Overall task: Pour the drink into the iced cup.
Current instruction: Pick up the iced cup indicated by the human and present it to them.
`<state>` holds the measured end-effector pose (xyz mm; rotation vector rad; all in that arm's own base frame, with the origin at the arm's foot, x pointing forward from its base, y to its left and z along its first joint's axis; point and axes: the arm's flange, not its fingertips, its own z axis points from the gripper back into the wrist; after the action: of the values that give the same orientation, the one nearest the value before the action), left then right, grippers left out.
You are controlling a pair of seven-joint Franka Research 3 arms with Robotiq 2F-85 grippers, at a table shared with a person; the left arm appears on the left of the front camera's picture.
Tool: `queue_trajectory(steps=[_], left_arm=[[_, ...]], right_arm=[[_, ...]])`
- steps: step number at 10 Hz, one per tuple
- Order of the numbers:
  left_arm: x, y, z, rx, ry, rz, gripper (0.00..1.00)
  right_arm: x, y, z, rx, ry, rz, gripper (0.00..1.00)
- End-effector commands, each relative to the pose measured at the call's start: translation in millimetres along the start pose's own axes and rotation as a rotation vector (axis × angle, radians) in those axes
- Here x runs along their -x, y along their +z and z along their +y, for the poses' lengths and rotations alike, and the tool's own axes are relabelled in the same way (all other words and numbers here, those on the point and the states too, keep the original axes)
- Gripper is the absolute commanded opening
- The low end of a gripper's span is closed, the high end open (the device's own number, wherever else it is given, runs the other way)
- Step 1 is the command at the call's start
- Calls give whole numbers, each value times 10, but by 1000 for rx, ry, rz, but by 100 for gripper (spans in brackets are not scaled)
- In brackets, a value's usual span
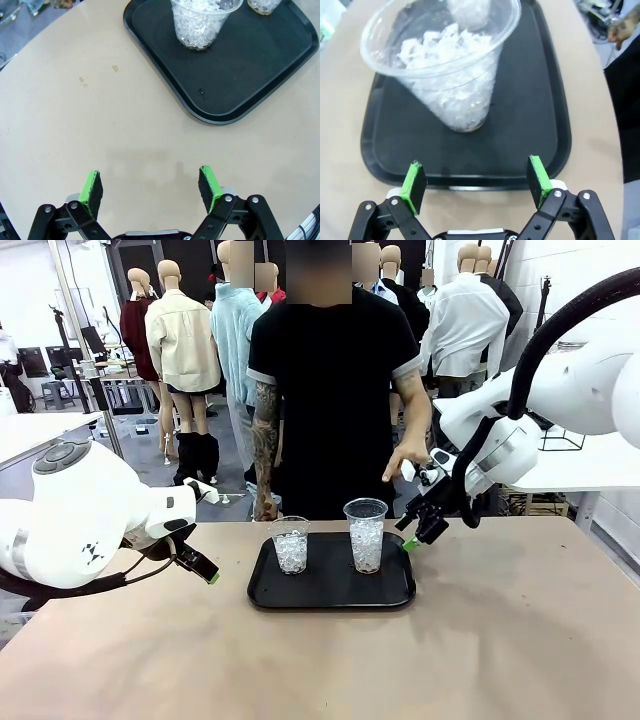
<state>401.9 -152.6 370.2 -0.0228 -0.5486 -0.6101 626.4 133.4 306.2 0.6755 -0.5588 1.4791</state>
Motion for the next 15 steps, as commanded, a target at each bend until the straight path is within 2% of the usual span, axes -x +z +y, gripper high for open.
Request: queue_trajectory(steps=[1, 4, 9, 13, 15], left_arm=[[1, 9, 18, -1, 4, -2, 100], [1, 9, 18, -1, 4, -2, 100], [1, 9, 18, -1, 4, -2, 100], [1, 9, 18, -1, 4, -2, 100], [1, 9, 18, -1, 4, -2, 100]], right_arm=[[-4, -52, -150, 9, -36, -75, 100], [2, -205, -102, 76, -2, -114, 100], [-95, -388, -44, -56, 71, -134, 100], [-140, -497, 6, -59, 91, -152, 100], [-137, -553, -15, -52, 106, -195, 100]])
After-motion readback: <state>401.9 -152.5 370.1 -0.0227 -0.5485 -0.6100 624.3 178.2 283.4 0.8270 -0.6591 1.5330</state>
